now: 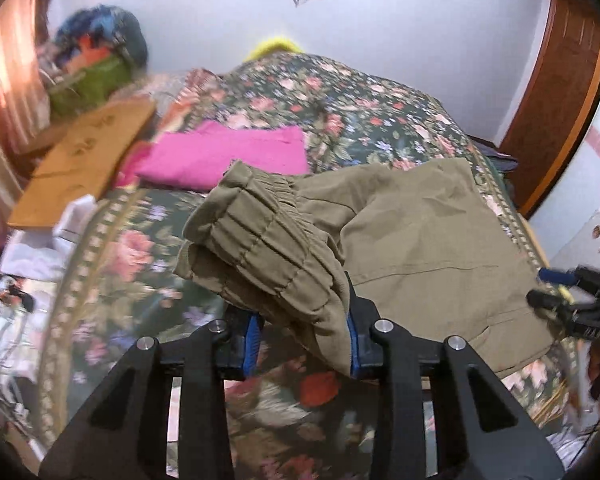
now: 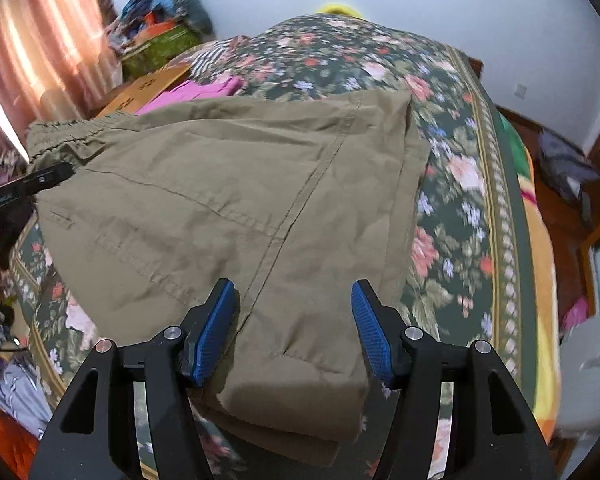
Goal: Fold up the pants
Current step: 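Grasp and lift the waistband with the left gripper, raising it above the pants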
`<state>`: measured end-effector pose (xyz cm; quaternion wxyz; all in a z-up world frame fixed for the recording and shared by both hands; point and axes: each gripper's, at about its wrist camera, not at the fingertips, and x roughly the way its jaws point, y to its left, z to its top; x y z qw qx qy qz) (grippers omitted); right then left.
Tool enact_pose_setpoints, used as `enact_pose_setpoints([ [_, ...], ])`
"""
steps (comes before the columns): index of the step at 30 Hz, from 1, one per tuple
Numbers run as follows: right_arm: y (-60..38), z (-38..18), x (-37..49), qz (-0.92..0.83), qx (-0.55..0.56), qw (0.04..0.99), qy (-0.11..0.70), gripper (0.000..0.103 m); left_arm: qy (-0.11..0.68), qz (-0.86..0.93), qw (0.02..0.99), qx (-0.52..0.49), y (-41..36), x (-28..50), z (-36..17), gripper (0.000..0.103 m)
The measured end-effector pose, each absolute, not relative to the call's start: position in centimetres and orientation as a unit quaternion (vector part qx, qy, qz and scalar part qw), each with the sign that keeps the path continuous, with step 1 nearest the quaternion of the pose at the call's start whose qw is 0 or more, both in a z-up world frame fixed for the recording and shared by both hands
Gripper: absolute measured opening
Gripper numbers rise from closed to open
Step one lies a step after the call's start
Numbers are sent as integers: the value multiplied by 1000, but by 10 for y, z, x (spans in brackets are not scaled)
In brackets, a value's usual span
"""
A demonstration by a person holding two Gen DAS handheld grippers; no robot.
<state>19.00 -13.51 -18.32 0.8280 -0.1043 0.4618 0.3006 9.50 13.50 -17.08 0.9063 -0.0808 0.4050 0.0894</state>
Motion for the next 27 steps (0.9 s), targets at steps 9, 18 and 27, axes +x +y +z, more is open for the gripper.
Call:
enact_pose_setpoints([
  [9,-87,-140,192,348,-98,839,406,57,371,105,921,-52,127,88,-156,31],
  [18,-28,-188,182,402,-153,775,464,58,346,86,933,-41,120,87,-139,31],
  [27,-38,-184,180,416,-128,770,465,59,299,54,953,2,78,99,-105,28],
])
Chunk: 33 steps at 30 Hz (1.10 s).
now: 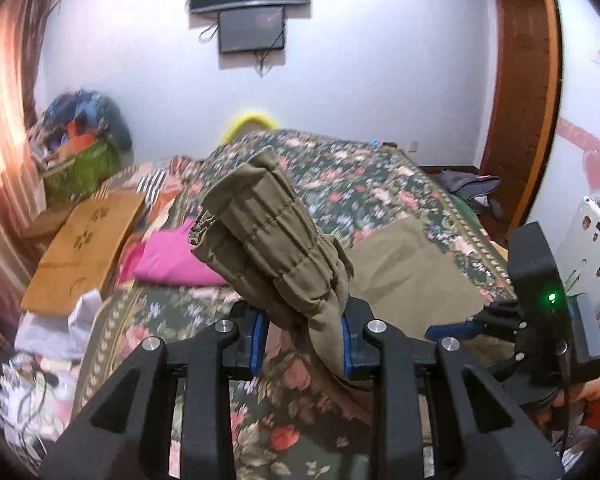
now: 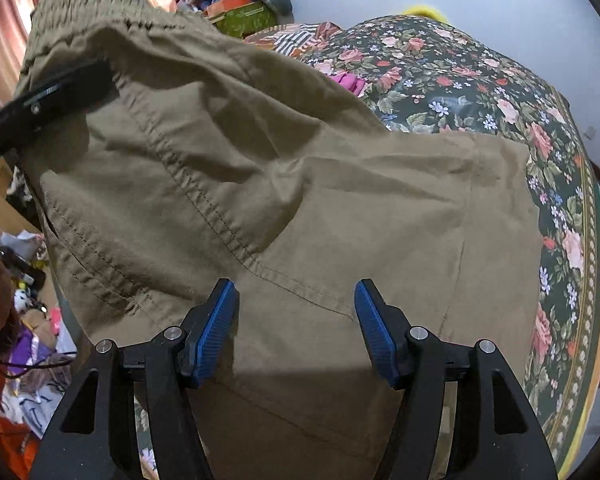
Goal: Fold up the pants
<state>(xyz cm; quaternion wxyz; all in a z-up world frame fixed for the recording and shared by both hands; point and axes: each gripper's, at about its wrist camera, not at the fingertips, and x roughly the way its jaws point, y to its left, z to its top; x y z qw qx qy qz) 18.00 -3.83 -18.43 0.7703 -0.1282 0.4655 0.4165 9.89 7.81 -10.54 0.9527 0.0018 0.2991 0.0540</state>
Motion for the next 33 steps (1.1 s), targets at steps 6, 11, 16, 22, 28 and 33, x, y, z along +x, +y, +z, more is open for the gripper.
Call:
enact_pose_setpoints([
  [6,-68,-171,172,404,-81,788,458,59,282,38,958,38,54,104,-90,28],
  [11,-108,-175,173,355,-43,814,457,59,277,20,960,40,41,108,-84,28],
  [16,-122,-195,169,339,-26,818,465,60,274,-5,961,41,20,115,-79,27],
  [22,-127,-187,169,344,-14,815,467,60,279,-32,959,44,-1,126,-75,26],
  [28,-170,-176,172,299,8,842,450,60,285,-57,955,66,-20,129,-76,26],
  [33,-190,-191,172,276,13,836,473,60,288,-79,951,80,-39,133,-80,26],
])
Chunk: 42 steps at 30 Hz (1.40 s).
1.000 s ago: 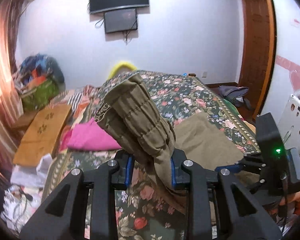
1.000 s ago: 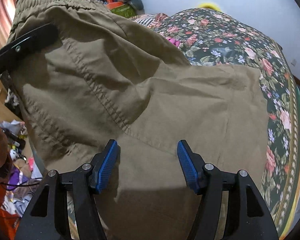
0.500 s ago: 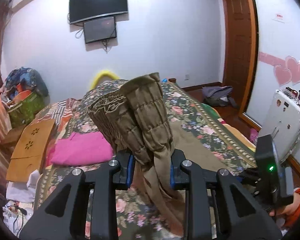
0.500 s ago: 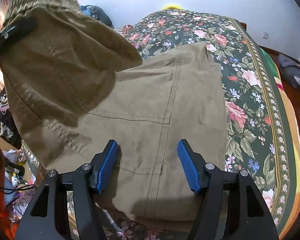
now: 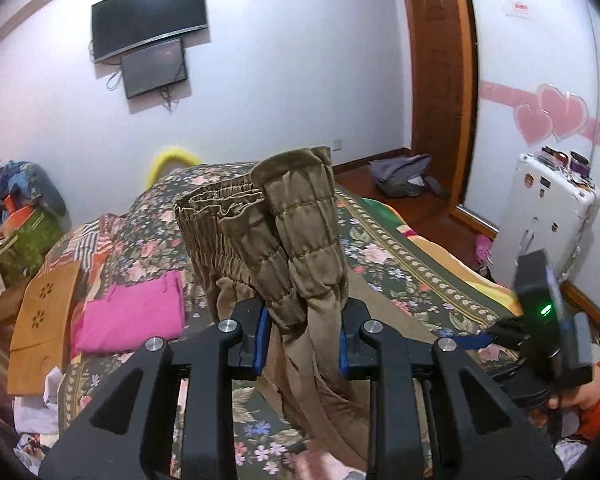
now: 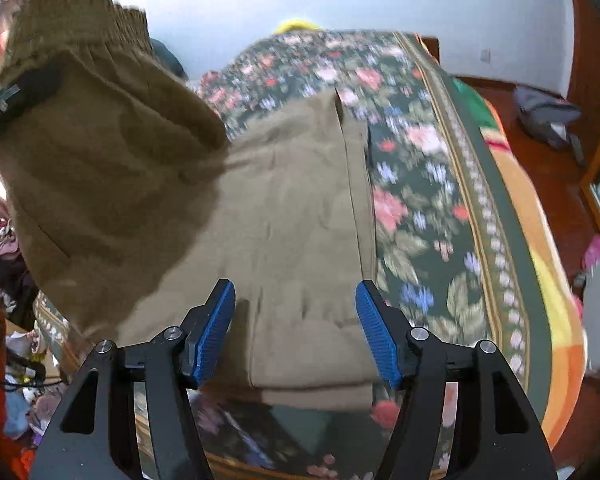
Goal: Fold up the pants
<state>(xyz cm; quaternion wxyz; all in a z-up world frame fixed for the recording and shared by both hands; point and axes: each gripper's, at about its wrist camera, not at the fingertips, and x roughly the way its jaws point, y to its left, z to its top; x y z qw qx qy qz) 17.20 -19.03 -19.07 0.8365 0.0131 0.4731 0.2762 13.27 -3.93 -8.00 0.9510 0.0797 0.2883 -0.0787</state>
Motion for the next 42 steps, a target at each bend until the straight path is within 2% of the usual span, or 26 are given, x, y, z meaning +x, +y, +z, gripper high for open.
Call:
enact_pose_setpoints([
  [17,-202,-197,169,280,40,835,472,61,369,-173,909,88,-95,150,-124,25],
  [32,-265,-188,165,199,67,862,462,60,470,-218,853,62,-116,164,-176,27],
  [34,-269,-189,165,194,69,861,465,60,482,-222,846,57,-118,165,-182,37],
  [38,-271,-186,160,191,64,863,463,60,484,-223,844,51,-121,160,-184,50],
  [40,-272,-184,160,190,64,864,461,60,484,-223,845,44,-121,158,-182,62],
  [42,-273,-181,159,188,62,867,458,60,481,-228,846,34,-119,156,-177,64],
])
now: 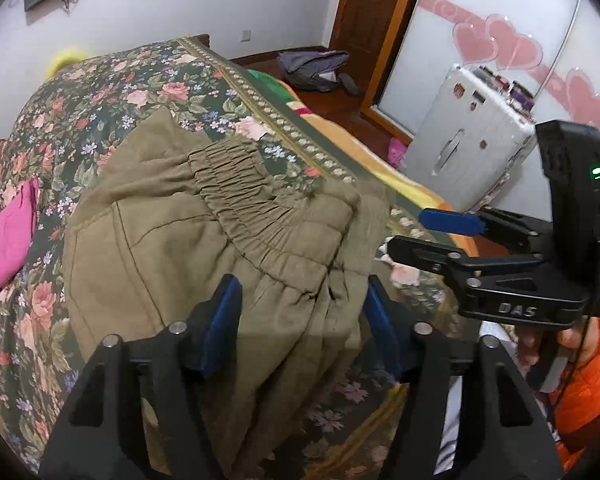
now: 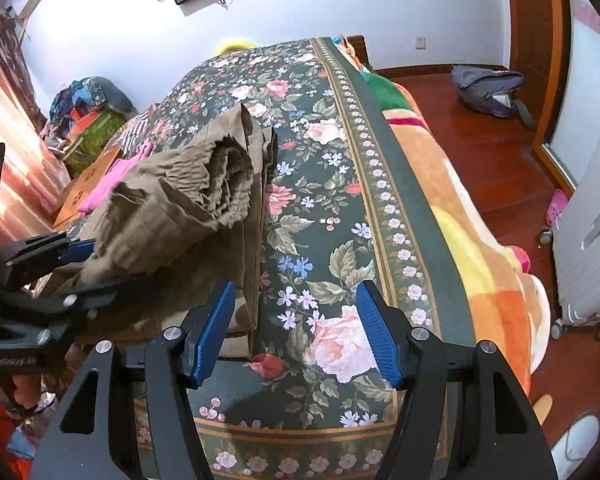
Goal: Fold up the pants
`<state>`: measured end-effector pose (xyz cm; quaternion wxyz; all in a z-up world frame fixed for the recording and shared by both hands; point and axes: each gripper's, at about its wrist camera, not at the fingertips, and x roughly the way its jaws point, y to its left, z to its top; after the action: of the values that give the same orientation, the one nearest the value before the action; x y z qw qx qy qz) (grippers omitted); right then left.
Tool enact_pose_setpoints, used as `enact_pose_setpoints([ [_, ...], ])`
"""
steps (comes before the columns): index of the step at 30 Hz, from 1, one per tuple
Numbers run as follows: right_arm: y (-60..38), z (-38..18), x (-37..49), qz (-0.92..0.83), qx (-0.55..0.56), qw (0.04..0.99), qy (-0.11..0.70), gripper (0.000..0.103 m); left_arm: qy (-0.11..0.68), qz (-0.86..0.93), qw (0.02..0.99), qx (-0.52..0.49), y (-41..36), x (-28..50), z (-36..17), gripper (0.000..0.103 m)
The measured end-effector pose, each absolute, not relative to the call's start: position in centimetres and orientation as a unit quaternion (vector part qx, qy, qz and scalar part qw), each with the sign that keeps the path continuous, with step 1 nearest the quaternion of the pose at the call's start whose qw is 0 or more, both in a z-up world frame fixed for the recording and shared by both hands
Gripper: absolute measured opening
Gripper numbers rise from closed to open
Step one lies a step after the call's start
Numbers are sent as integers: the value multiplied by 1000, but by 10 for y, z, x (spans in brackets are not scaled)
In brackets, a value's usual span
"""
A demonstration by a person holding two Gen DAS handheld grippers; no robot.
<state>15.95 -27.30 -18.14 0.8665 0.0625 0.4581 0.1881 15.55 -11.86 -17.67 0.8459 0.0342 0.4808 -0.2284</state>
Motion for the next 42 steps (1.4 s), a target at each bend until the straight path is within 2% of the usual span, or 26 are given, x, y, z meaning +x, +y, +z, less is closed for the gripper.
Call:
enact_pose_setpoints([
  [8,-272,-174,161,182,59,874,448,60,450,-214,867,5,-95,156,-144,64],
  [14,-270,-163,161,186,65,879,434,60,435,-161,886,10,-54,189,-135,64],
  [20,-256,-153,159,199,54,883,422,61,473,-105,873,53,-20,240,-164,64],
  [24,-245,-152,160,213,50,879,423,61,491,-104,864,43,-5,265,-178,64],
  [31,-229,-173,170,217,31,866,450,61,504,-111,853,76,-3,301,-204,64],
  [37,-230,-196,184,211,32,854,473,68,529,-126,838,54,16,311,-234,65],
  [42,-226,-204,199,218,8,850,480,68,528,-123,840,30,36,297,-239,65],
])
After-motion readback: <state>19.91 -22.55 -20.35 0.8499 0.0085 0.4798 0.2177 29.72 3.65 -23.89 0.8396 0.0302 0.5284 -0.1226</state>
